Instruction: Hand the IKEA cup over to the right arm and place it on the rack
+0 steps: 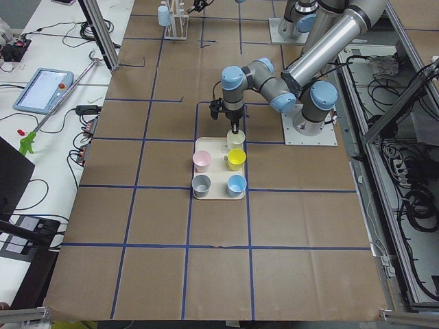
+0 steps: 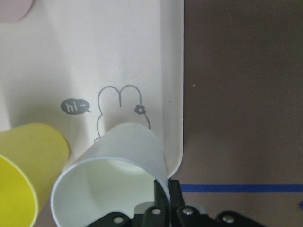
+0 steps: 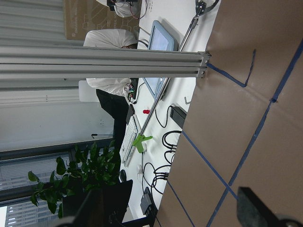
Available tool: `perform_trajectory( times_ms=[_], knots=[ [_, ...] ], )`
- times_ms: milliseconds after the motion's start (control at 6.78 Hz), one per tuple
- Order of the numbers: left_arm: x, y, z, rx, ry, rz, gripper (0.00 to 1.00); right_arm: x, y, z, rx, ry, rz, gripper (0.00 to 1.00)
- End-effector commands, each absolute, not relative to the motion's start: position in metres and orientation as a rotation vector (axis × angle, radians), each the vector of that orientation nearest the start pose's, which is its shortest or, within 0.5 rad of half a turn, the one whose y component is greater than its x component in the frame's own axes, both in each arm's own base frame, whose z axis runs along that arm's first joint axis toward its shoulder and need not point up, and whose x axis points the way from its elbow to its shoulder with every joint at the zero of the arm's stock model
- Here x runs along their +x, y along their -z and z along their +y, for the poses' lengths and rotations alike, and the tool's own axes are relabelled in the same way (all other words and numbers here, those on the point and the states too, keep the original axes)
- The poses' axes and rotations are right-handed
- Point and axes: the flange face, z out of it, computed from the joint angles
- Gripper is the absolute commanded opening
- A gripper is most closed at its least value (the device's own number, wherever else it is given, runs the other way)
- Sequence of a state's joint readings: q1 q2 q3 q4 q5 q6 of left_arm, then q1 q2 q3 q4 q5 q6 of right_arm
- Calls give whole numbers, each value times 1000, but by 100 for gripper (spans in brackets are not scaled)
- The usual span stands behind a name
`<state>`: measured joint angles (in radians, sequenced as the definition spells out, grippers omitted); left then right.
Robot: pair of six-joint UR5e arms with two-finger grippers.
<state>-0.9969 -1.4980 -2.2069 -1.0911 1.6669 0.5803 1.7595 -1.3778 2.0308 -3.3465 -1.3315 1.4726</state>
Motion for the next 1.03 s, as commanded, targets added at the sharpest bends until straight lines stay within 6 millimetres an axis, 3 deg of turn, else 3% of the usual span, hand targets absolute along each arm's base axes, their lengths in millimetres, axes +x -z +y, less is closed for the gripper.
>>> perform_trajectory(
  times_ms=[0, 147, 295, 442, 590, 884],
  knots=[
    [119, -319, -413, 18, -231, 3116, 0, 252, -392, -484, 1111, 697, 1749, 100],
    [121, -334, -420, 23, -201, 3111, 0, 253, -388, -487, 1113, 695, 1751, 100],
    [126, -360, -439, 45, -129, 3095, 0, 252, -392, -485, 1110, 701, 1745, 100],
    [127, -403, -465, 88, -77, 3089, 0, 252, -386, -487, 1117, 694, 1752, 100],
    [117, -438, -500, 159, 62, 3144, 0, 253, -386, -487, 1114, 694, 1752, 100],
    [77, -475, -567, 343, 441, 3324, 0, 253, -386, -487, 1116, 695, 1753, 100]
  ],
)
